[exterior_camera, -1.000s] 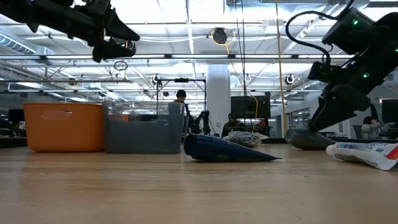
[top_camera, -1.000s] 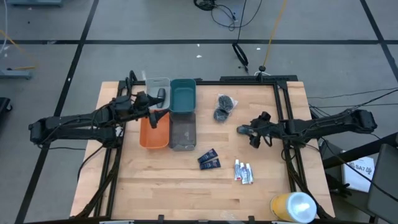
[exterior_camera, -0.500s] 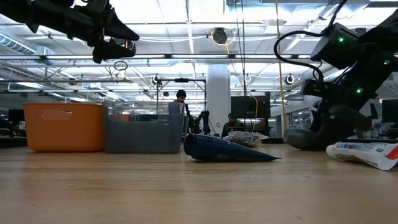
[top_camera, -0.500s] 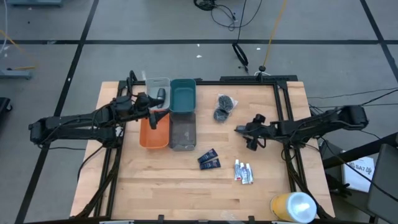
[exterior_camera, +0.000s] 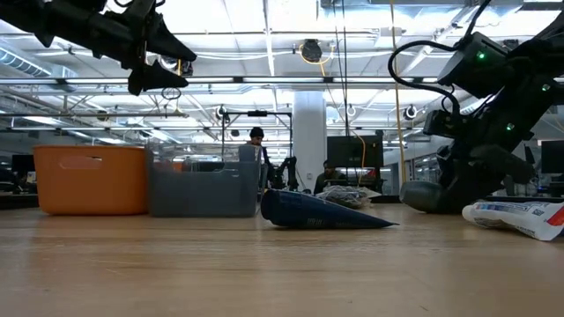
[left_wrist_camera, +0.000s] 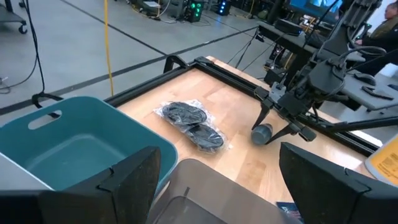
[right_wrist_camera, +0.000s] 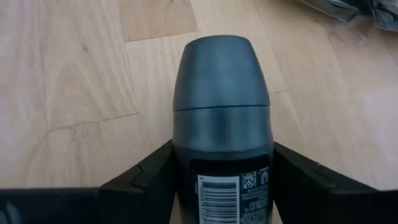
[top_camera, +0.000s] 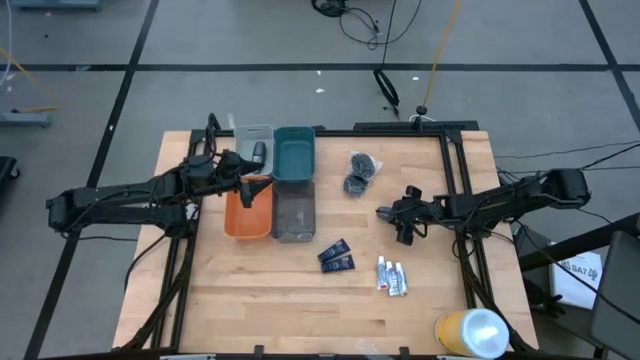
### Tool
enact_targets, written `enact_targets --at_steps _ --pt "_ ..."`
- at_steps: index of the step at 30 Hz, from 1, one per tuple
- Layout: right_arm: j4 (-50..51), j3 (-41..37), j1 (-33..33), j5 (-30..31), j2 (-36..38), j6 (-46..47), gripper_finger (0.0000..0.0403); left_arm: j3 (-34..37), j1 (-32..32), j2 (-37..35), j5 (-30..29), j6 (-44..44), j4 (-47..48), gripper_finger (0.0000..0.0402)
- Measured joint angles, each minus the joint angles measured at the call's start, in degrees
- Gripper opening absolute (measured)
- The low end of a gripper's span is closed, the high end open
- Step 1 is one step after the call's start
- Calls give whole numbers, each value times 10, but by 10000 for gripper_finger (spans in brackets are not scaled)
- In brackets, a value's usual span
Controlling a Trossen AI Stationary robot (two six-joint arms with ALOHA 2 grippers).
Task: Pick & Place Travel size toiletries
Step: Put the black deodorant into the gray bin
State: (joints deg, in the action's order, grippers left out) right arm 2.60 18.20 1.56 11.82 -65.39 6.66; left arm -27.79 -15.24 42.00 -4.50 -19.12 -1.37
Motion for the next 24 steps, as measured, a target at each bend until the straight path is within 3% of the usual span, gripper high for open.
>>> enact_targets --at_steps 7,16,20,24 --pt "-68 -3 -2 -32 14 -44 200 0 14 2 -2 6 0 310" --pt "-239 -2 -2 -116 60 -76 200 1 38 99 0 -24 -29 324" --pt "-290 -1 -5 -135 64 -77 200 1 51 167 1 -11 -121 324" --pt "-320 -2 -11 -135 64 -82 200 1 83 241 43 59 -271 309"
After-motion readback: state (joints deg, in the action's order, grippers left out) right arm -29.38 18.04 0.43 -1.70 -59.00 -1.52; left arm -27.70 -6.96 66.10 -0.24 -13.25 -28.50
